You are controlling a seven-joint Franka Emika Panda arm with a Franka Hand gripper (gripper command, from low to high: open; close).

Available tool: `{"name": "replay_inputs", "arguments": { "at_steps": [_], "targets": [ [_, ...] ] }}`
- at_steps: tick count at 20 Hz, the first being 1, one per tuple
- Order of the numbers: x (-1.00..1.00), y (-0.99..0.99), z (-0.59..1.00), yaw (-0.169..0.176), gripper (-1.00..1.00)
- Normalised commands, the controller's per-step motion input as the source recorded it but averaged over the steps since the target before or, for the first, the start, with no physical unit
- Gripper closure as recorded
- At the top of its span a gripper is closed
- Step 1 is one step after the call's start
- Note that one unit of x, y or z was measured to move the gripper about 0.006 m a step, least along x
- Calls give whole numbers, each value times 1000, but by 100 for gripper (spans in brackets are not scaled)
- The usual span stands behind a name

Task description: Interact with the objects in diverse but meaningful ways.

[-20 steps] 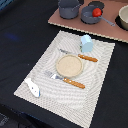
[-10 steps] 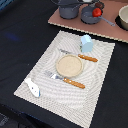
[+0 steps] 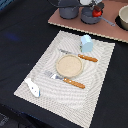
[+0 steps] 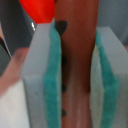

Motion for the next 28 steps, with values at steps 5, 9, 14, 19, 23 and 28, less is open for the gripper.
{"name": "replay_inputs", "arguments": {
  "at_steps": [5,9,14,19,23,28],
  "targets": [
    [107,119,137,-159,-100],
    [46,27,458,-139,-100],
    [2,-520,450,-88,-100],
    [-74,-890,443,-22,-100],
    [-23,-994,224,0,-100],
    [-109,-1000,2,0,-100]
  ]
}}
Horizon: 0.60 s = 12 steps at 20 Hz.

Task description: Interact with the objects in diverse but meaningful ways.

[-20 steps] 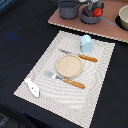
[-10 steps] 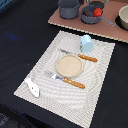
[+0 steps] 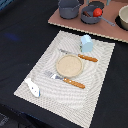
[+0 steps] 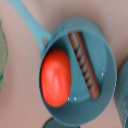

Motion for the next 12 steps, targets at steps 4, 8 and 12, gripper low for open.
{"name": "replay_inputs", "arguments": {
  "at_steps": [4,8,12],
  "targets": [
    [-319,-991,-189,0,-100],
    [-436,-976,-288,0,-100],
    [-474,-958,-237,0,-100]
  ]
}}
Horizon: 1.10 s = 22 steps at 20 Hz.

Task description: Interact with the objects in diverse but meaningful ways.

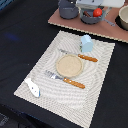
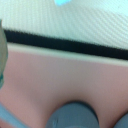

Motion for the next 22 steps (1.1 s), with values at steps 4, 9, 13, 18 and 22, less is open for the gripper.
{"name": "replay_inputs", "arguments": {
  "at_steps": [4,9,13,18,22],
  "targets": [
    [-473,-954,-261,0,-100],
    [-464,-957,-264,0,-100],
    [-467,-964,-258,0,-100],
    [-485,-959,-285,0,-100],
    [-506,-944,-311,0,-100]
  ]
}}
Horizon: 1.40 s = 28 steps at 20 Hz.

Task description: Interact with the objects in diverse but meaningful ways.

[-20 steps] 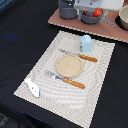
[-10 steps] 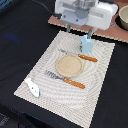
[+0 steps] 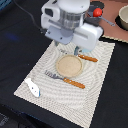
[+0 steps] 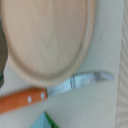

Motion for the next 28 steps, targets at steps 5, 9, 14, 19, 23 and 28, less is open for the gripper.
{"name": "replay_inputs", "arguments": {
  "at_steps": [5,9,14,19,23,28],
  "targets": [
    [-601,-726,-146,0,-100],
    [-634,-517,-85,0,-100],
    [-476,-123,125,102,-100],
    [-425,0,102,251,-100],
    [-446,0,6,262,-100],
    [-475,-74,-55,236,-100]
  ]
}}
